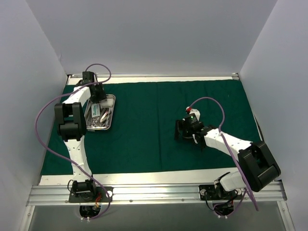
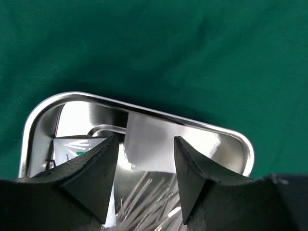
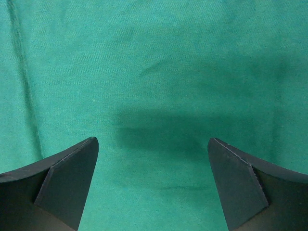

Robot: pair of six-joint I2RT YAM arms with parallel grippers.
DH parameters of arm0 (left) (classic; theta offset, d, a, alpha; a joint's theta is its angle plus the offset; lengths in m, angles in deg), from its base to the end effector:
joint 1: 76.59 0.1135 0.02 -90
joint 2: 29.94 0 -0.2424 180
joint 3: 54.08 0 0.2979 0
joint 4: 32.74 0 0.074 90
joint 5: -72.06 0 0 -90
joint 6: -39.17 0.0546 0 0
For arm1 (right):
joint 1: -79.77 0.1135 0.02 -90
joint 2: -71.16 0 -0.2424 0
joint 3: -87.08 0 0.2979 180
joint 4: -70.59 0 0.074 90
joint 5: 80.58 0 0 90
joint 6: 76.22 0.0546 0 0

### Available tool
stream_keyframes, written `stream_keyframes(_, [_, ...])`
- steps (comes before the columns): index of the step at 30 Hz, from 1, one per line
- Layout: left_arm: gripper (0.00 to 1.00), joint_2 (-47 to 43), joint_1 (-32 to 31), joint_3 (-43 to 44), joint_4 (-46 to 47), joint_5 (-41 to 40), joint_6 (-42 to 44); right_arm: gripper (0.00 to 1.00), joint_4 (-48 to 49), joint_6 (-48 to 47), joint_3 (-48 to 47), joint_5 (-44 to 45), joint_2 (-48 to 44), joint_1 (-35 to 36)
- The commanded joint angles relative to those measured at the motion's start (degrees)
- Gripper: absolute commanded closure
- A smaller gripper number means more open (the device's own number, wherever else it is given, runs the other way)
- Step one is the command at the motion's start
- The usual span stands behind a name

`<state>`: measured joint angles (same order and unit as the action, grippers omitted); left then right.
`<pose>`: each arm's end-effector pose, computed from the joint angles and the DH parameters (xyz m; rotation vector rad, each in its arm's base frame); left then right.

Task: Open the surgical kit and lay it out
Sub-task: Pick up the medical item from the container.

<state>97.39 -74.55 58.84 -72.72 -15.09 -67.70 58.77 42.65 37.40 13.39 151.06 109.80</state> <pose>0.5301 0.0162 0.1276 -0.3951 2.4955 -0.1670 0.2879 0.1620 0.1162 0.0124 2.3439 0.4418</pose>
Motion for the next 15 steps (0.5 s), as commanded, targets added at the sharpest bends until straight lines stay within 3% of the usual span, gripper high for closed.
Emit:
stream_keyframes(1, [0.42,1.6,0.6,3.0,-1.1,1.0,0.9,0.08,-0.5,0.4,-2.1,0.6,0.2,0.5])
stream_keyframes(8, [0.42,3.2,0.6,3.1,-1.4,1.5,0.7,0.08,-0.6,0.3,-2.2,0.6,-0.2,0.7])
stream_keyframes(15, [0.5,3.7,0.6,3.3,-2.1,1.1,0.6,0.08,-0.8,0.2,-2.2,0.5,-0.4,0.7])
